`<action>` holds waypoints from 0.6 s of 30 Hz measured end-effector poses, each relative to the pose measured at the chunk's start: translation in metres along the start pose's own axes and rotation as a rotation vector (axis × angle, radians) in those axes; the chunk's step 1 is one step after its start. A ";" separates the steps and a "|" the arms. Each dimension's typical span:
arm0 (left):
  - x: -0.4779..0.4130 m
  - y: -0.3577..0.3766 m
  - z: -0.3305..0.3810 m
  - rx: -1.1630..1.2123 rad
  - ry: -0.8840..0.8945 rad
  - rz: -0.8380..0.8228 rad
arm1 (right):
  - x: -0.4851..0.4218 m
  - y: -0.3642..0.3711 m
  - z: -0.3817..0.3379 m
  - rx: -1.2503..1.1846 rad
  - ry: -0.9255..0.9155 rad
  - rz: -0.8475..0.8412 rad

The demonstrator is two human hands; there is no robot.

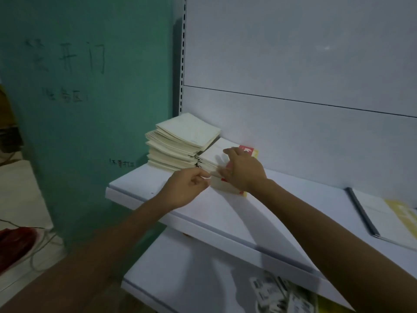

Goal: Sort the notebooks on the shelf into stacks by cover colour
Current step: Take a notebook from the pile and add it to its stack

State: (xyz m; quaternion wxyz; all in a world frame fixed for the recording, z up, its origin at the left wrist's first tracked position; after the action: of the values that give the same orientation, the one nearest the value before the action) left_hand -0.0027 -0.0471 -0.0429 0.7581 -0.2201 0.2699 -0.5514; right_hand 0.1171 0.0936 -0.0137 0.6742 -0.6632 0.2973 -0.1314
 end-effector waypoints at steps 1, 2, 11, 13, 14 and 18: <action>-0.003 -0.004 -0.004 0.030 0.010 -0.020 | -0.009 0.004 -0.003 0.013 0.019 -0.057; -0.007 -0.007 -0.009 0.062 0.015 -0.040 | -0.014 0.008 -0.005 0.027 0.035 -0.120; -0.016 -0.017 -0.012 -0.087 0.153 0.048 | 0.021 0.014 -0.011 0.097 -0.020 0.047; -0.016 -0.017 -0.003 0.157 0.027 -0.050 | 0.035 0.015 -0.011 0.108 -0.028 0.069; -0.017 -0.017 0.002 0.282 -0.064 -0.115 | 0.041 0.015 -0.010 0.099 -0.007 0.083; -0.022 -0.012 0.012 0.604 -0.287 -0.369 | 0.059 0.009 -0.007 0.111 0.014 0.270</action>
State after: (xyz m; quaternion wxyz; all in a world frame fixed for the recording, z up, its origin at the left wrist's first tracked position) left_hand -0.0093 -0.0297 -0.0227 0.7070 -0.1065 -0.0579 -0.6968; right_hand 0.1581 0.0550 -0.0354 0.7191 -0.5779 0.3811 -0.0603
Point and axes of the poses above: each hand's wrist, its own x-axis away from the middle knuckle, its own y-axis out of the palm, z = x × y, the point moved 1 cm from there along -x, towards the middle knuckle, and after that the axes turned 12 degrees about -z, right-handed, at the moved point
